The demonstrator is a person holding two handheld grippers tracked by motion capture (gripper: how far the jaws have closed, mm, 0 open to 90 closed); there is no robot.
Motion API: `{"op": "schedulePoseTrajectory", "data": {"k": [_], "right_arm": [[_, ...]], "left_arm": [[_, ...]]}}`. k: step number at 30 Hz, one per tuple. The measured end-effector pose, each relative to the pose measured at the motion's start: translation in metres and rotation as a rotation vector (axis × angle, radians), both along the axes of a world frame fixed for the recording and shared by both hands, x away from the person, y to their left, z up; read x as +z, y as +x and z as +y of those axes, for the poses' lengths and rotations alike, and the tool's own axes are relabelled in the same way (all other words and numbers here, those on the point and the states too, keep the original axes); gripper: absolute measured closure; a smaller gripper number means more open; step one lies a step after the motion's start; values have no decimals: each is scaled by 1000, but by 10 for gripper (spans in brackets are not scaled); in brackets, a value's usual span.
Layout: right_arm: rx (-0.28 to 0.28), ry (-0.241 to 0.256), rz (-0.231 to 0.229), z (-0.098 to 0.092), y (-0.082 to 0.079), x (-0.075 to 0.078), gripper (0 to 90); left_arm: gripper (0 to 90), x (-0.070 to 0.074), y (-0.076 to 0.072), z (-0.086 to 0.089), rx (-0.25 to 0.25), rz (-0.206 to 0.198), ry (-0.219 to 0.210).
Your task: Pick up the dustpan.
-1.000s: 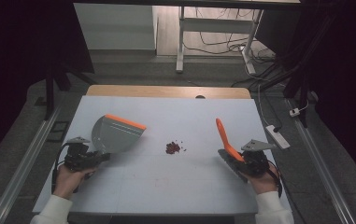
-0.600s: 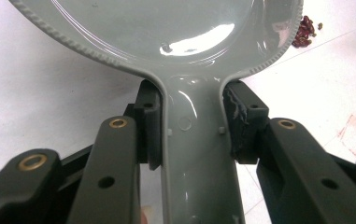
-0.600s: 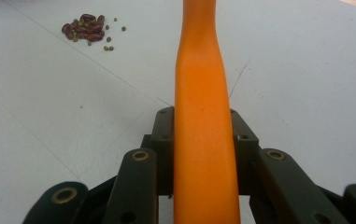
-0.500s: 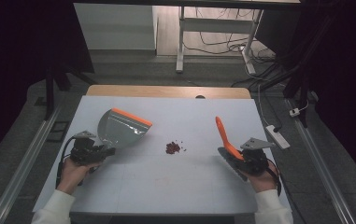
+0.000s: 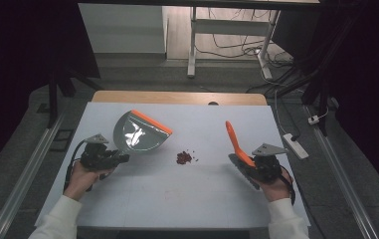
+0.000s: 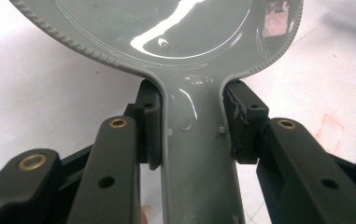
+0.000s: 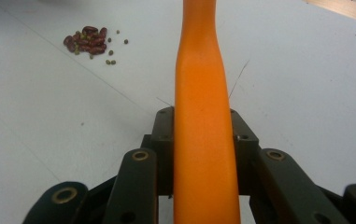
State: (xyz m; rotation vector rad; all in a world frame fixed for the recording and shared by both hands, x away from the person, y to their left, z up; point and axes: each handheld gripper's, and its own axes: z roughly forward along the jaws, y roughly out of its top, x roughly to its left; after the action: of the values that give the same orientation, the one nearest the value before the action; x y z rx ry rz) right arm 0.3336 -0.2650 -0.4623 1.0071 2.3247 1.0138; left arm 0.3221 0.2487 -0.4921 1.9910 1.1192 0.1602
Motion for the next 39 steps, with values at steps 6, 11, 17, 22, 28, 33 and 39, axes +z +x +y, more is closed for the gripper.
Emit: {"op": "schedulePoseTrajectory", "data": {"k": [6, 11, 17, 22, 28, 33, 39], "right_arm": [[20, -5, -6, 9, 3, 1, 697], [35, -13, -9, 15, 6, 1, 697], [41, -13, -9, 19, 7, 1, 697], [38, -7, -14, 21, 11, 2, 697], [36, 11, -20, 24, 15, 5, 697], [36, 29, -24, 28, 19, 8, 697], [42, 44, -33, 34, 23, 14, 697]], "left_arm": [[617, 5, -11, 0, -45, -4, 7], [617, 11, -17, 2, -71, -14, -12], [617, 14, -18, 4, -98, -21, -5], [617, 15, -20, 4, -139, -25, 24], [617, 16, -21, 0, -190, -13, 39], [617, 16, -21, -3, -219, 10, 42], [617, 23, -25, -10, -262, 9, 38]]}}
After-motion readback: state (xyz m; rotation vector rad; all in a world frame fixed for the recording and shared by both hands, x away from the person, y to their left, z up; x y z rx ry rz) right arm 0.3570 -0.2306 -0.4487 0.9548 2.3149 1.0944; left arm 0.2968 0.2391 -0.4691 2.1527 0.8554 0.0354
